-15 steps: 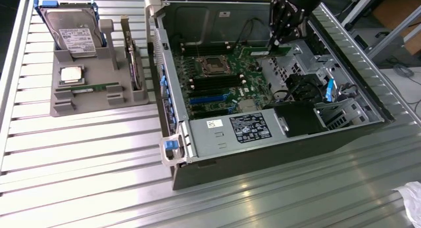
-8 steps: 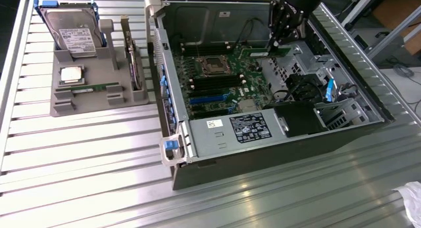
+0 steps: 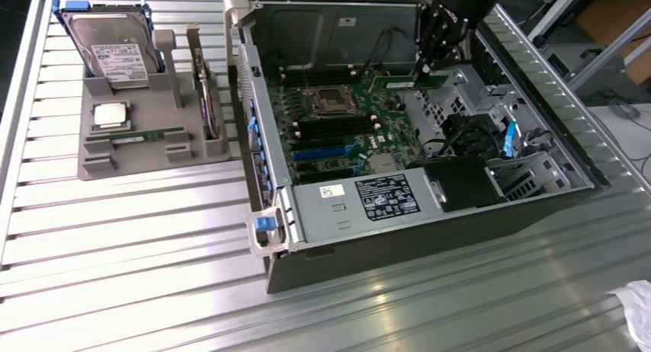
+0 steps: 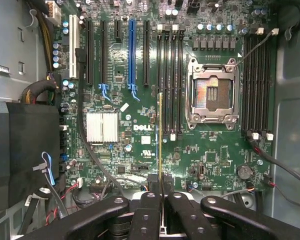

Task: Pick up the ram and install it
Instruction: 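Insert the ram into the slot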

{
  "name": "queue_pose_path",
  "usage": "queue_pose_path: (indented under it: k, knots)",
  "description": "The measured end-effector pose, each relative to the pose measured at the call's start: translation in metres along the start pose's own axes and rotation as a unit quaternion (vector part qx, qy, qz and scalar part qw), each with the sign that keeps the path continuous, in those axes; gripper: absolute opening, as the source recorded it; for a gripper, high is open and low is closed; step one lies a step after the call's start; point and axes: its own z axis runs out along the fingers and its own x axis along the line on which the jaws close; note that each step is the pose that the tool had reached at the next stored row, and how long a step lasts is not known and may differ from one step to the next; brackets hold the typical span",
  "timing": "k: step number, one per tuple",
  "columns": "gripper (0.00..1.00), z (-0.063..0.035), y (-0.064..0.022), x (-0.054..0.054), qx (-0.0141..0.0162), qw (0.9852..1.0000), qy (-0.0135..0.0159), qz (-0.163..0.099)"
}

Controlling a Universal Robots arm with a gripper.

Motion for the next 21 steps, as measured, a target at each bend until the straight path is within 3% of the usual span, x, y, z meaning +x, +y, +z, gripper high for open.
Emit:
queue_pose_path:
  k: [21]
  knots:
    - [0.12,0.0069,0.0000,-0.0001,0.0000,1.0000,0.0000,0.000]
